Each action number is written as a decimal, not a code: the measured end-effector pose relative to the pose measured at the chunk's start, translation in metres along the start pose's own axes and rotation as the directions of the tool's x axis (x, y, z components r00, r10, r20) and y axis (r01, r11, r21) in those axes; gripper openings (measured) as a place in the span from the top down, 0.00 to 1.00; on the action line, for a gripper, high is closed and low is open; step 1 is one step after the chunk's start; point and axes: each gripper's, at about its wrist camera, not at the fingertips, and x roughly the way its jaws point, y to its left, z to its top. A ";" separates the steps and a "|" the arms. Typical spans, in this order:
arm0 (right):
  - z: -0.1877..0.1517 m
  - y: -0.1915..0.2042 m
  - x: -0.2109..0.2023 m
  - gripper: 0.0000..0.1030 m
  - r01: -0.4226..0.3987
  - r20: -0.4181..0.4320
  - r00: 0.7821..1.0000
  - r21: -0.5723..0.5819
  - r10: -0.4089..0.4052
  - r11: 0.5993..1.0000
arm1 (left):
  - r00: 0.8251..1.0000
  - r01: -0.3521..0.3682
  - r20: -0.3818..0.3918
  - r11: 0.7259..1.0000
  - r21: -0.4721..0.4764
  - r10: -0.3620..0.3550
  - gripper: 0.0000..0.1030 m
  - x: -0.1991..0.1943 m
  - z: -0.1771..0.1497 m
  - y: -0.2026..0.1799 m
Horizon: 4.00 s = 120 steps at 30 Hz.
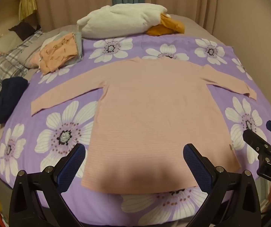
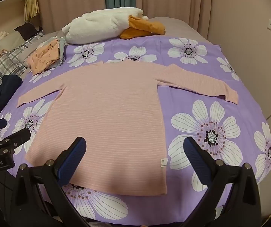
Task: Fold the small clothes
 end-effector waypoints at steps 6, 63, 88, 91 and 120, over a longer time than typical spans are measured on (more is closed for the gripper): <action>-0.001 -0.002 -0.002 0.00 0.000 0.003 1.000 0.003 0.000 1.000 | 1.000 0.003 -0.004 1.000 -0.005 -0.003 0.01 -0.001 0.002 0.000; -0.011 -0.069 0.049 0.00 -0.348 0.064 0.935 0.349 0.348 0.870 | 0.928 0.256 -0.211 0.937 -0.237 -0.307 0.01 0.062 -0.003 0.009; 0.018 -0.299 0.162 0.03 -0.239 0.233 0.969 0.812 0.079 0.532 | 0.882 0.312 -0.243 0.886 -0.344 -0.405 0.01 0.170 0.034 0.007; 0.025 -0.317 0.168 0.09 -0.256 0.267 0.962 0.834 0.048 0.489 | 0.887 0.298 -0.250 0.894 -0.335 -0.389 0.01 0.175 0.037 0.007; 0.035 -0.357 0.149 0.93 0.020 0.098 0.978 0.837 -0.185 0.546 | 0.914 0.213 -0.260 0.914 -0.345 -0.311 0.01 0.196 0.055 0.022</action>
